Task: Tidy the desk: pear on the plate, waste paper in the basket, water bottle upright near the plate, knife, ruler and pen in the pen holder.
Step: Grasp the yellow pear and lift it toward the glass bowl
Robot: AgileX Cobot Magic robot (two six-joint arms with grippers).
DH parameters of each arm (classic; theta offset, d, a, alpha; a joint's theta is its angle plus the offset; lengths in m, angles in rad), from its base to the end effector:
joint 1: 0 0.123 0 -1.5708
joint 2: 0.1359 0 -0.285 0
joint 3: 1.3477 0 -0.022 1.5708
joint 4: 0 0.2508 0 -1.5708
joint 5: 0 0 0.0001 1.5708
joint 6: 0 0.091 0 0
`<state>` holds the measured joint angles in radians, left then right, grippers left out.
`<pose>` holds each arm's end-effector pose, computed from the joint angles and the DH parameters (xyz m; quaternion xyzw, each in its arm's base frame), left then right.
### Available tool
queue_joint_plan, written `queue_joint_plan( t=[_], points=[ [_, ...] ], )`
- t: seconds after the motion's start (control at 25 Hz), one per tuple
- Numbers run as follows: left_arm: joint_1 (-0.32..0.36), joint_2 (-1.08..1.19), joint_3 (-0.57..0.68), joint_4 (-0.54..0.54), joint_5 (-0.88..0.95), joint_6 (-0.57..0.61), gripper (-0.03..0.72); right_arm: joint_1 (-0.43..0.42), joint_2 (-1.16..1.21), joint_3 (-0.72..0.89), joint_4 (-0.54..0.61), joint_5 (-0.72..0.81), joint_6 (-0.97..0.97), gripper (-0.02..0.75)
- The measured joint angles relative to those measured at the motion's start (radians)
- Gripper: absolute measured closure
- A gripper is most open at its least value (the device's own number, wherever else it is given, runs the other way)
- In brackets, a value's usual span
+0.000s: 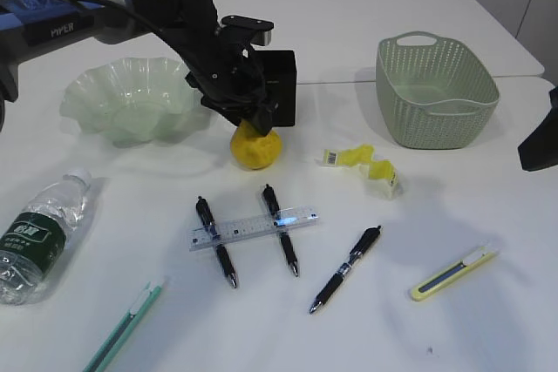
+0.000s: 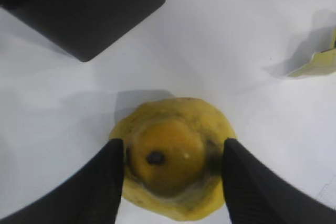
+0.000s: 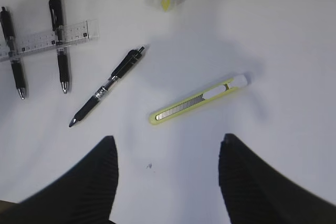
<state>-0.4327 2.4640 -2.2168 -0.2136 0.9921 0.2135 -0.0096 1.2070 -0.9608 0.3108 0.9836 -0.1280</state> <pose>0.4766 -0.2380 0.1702 0.2723 0.9345 -0.1214 0.1945 0.2252 0.0210 0.3034 -0.0008 0.9670 0.1294 0.2193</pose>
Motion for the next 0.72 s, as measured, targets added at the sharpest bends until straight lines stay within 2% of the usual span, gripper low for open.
queue_joint_plan(
  t=[0.4, 0.72],
  points=[
    [0.001, 0.000, -0.003, 0.007, 0.007, 0.000, 0.400, 0.000, 0.000, 0.000, 0.001, 0.000, 0.000, 0.260],
    [0.001, -0.002, -0.009, 0.025, 0.048, -0.002, 0.414, 0.000, 0.000, 0.000, 0.001, -0.012, 0.000, 0.260]
  ],
)
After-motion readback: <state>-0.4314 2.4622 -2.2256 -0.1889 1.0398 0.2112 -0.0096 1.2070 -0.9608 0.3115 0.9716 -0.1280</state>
